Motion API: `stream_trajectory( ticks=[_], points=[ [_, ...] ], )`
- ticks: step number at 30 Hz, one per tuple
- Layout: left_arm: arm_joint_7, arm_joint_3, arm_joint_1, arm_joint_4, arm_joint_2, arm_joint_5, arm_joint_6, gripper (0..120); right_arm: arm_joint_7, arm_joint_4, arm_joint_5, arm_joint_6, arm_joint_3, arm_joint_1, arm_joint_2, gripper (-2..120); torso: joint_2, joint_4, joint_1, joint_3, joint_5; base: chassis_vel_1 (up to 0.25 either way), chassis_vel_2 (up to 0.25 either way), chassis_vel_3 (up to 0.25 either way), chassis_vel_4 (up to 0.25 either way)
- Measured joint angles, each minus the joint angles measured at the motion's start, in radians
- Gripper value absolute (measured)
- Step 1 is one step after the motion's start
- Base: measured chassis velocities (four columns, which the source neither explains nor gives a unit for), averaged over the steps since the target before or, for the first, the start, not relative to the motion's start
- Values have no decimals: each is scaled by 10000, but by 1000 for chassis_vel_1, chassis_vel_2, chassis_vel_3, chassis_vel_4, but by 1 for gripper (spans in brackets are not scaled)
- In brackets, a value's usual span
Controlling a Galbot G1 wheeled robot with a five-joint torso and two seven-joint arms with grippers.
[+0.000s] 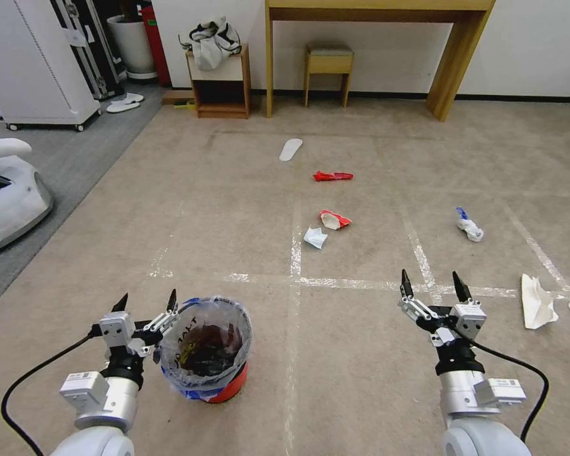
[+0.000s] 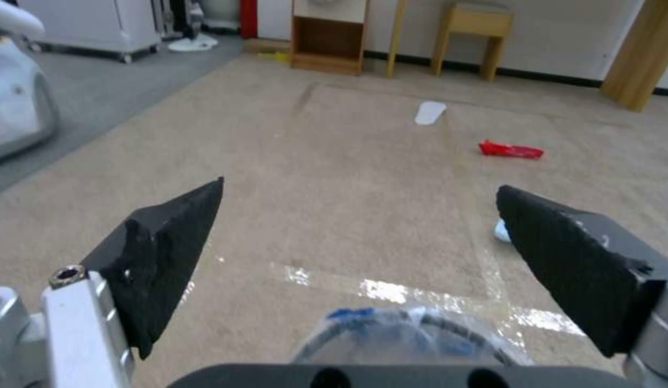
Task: Pick up the trash bin and place the garbage on the floor into it.
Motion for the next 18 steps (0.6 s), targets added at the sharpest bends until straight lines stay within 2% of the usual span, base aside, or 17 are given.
stream_trajectory(
  ticks=[6,10,12,13,14,15,16,18],
  points=[
    [-8,128,109,89,10,-173,88,100,32,10,53,7,61,22,-65,100,0,0,0,0,0,0,0,0,0],
    [-186,172,114,55,62,-487,362,100,48,28,61,-86,71,18,-118,100,0,0,0,0,0,0,0,0,0],
    [-453,190,164,-113,223,-1075,947,100,57,29,30,-122,60,13,-81,100,0,0,0,0,0,0,0,0,0],
    [-453,190,164,-113,223,-1075,947,100,57,29,30,-122,60,13,-81,100,0,0,0,0,0,0,0,0,0],
    [-579,188,185,-180,276,-1237,1210,100,60,44,26,-130,56,-2,-71,100,0,0,0,0,0,0,0,0,0],
    [-807,183,211,-303,372,-1541,1729,100,66,56,21,-134,60,-26,-68,100,0,0,0,0,0,0,0,0,0],
    [-807,183,211,-303,372,-1541,1729,100,66,56,21,-134,60,-26,-68,100,0,0,0,0,0,0,0,0,0],
    [-1245,125,216,-488,515,-2014,2592,100,76,56,8,-134,107,-49,-66,100,0,0,0,0,-1,0,0,0,0]
  ],
)
